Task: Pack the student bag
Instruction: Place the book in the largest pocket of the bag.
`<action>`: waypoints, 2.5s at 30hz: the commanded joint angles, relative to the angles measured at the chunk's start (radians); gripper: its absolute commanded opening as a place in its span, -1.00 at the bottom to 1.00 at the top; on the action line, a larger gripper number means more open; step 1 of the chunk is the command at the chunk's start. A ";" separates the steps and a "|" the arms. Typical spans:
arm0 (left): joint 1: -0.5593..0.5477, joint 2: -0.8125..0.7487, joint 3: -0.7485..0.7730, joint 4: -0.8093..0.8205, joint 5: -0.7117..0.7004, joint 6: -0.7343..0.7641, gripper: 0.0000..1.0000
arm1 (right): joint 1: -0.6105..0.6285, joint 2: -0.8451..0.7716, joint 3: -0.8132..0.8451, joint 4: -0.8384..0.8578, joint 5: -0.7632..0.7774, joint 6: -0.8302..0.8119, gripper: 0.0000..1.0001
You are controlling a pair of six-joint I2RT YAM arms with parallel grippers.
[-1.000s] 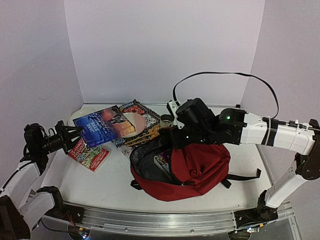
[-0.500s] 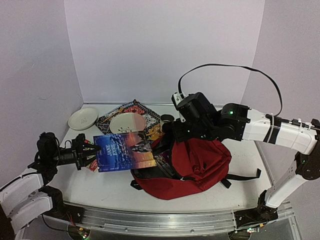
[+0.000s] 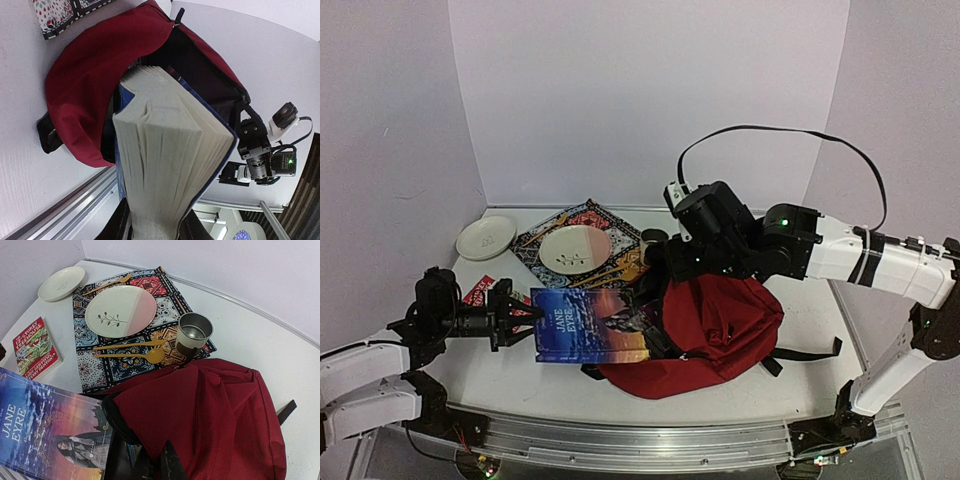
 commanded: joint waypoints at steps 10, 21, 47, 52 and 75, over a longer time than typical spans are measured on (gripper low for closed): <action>-0.194 0.161 0.238 0.191 -0.226 0.104 -1.00 | 0.000 0.024 0.084 0.042 -0.049 0.000 -0.98; -0.193 0.235 0.344 0.210 -0.265 0.112 -1.00 | 0.000 0.000 0.042 0.052 -0.104 -0.007 -0.98; -0.217 0.224 0.392 0.285 -0.214 0.034 -1.00 | 0.000 0.020 0.069 0.066 -0.115 -0.023 -0.97; -0.268 0.291 0.367 0.290 -0.267 0.067 -1.00 | 0.000 0.021 0.077 0.068 -0.129 -0.022 -0.97; -0.514 0.552 0.303 0.554 -0.694 0.016 -1.00 | 0.001 0.017 0.076 0.095 -0.200 -0.014 -0.98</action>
